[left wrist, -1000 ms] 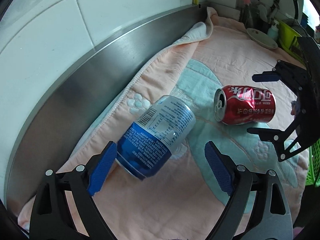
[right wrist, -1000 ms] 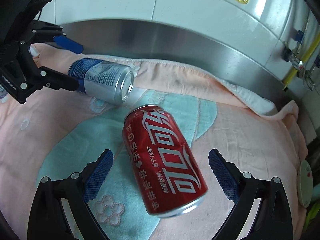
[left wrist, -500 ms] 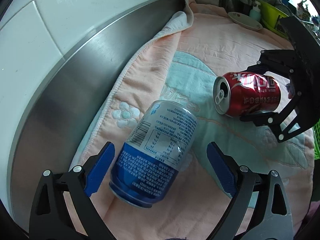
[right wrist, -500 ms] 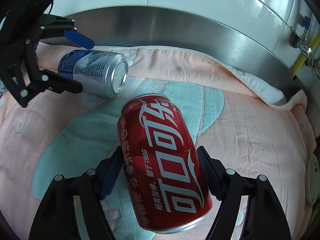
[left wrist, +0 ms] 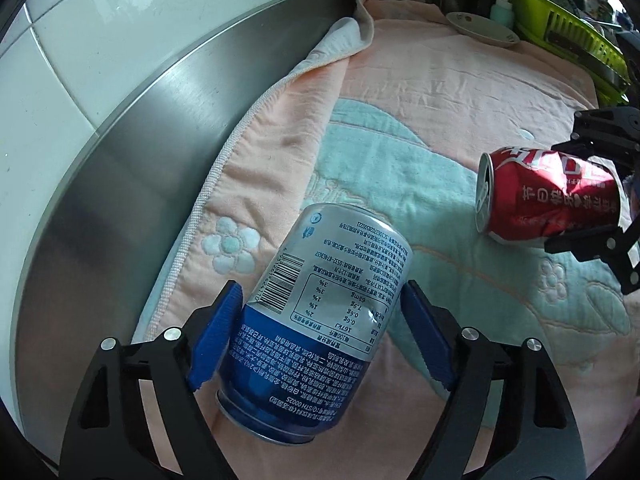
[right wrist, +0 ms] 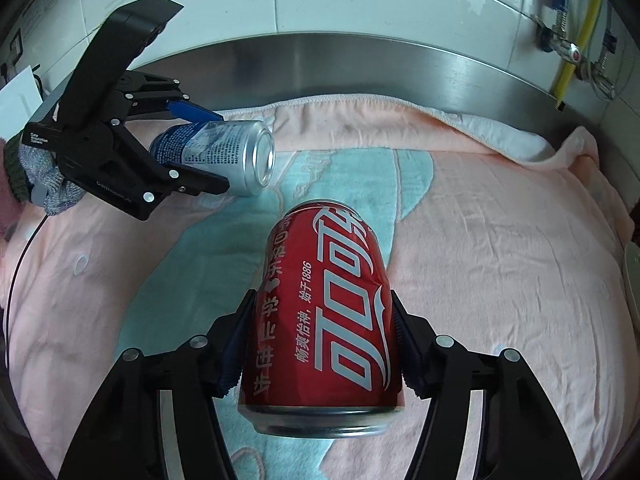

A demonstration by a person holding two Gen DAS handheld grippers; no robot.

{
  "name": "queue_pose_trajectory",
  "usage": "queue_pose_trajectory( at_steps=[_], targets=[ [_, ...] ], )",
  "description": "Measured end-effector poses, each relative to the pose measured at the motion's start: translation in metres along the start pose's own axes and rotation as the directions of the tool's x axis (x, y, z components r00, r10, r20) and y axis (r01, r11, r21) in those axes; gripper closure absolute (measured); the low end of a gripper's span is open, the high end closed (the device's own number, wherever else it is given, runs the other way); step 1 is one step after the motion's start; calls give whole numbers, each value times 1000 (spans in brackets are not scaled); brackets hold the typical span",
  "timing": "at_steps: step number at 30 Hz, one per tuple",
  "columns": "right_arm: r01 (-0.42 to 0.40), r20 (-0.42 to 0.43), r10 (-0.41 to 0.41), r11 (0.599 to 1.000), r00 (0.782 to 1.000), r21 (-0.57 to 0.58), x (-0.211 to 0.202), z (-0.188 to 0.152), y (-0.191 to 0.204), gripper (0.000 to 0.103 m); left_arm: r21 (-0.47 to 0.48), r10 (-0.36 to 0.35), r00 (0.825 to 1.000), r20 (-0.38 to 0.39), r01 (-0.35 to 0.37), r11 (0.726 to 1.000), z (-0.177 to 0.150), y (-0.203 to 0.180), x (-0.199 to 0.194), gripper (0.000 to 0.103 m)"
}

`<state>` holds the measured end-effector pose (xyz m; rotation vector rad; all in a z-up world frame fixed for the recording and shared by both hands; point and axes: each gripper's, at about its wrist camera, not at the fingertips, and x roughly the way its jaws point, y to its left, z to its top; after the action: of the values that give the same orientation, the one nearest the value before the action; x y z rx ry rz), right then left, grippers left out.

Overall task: Collect trash
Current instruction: 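Carry both cans over the green basket and open both grippers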

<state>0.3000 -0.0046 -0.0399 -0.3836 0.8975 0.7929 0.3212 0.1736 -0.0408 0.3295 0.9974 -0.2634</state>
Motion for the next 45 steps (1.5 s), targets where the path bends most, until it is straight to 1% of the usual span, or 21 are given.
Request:
queue_pose_trajectory(
  at_steps=[2,4,6,11,13,16,17,19,23,24,26,28,29,30,34,36,39,41,42,43,45],
  targets=[
    [-1,3,1,1000,1000,25,-2,-6,1,43,14,12,1000,15,-12,1000,-2,-9,-6,25],
    [4,6,-4,999,1000,39,-4,-11,2,43,7,13,1000,25,-13,1000,-4,-15,-11,26],
    [5,15,-6,998,1000,60,-10,-17,3,43,-10,17,999,36,-16,1000,-5,-20,-18,27],
    [27,56,-34,993,998,114,-33,-38,6,43,-93,12,999,33,-9,996,-10,-31,-35,27],
    [45,81,-57,989,995,140,-48,-52,9,43,-123,-16,999,40,21,992,-12,-38,-43,28],
    [57,114,-79,982,990,181,-72,-74,11,43,-130,-24,998,52,31,991,-12,-56,-56,28],
    [78,123,-103,978,987,193,-81,-84,12,43,-130,-27,998,58,34,991,-12,-62,-61,29],
    [92,143,-125,971,982,220,-100,-102,14,43,-140,-39,997,67,48,989,-12,-76,-69,29],
    [150,170,-208,941,963,304,-138,-145,15,43,-136,-69,993,91,81,987,-12,-107,-88,29],
    [182,171,-249,926,953,331,-148,-159,14,43,-125,-78,992,99,90,988,-12,-119,-93,30],
    [207,174,-289,902,941,379,-162,-180,13,43,-112,-100,989,107,112,987,-10,-138,-101,30],
    [249,167,-350,865,922,435,-181,-209,10,43,-89,-135,983,123,147,985,-8,-163,-110,30],
    [263,160,-368,851,916,454,-188,-222,7,43,-75,-150,980,130,160,984,-6,-176,-114,30],
    [277,147,-386,836,911,474,-195,-235,3,43,-60,-167,977,135,177,982,-5,-189,-117,30],
    [365,69,-474,755,878,544,-219,-285,-13,43,1,-243,960,141,246,969,3,-244,-124,30],
    [410,22,-516,706,857,578,-231,-311,-22,43,26,-274,952,139,273,962,6,-271,-124,30],
    [456,-33,-560,638,828,620,-246,-344,-32,43,50,-322,939,125,318,947,8,-308,-122,31],
    [479,-61,-581,603,812,638,-253,-361,-33,43,66,-349,930,113,343,937,8,-330,-118,31],
    [484,-71,-587,586,806,650,-256,-369,-35,43,73,-366,925,105,360,930,8,-342,-117,31],
    [482,-77,-587,573,806,663,-258,-377,-37,43,82,-382,919,99,375,924,7,-354,-115,31],
    [483,-95,-586,553,805,679,-258,-388,-38,43,100,-396,914,86,388,916,7,-377,-113,31]
  ],
)
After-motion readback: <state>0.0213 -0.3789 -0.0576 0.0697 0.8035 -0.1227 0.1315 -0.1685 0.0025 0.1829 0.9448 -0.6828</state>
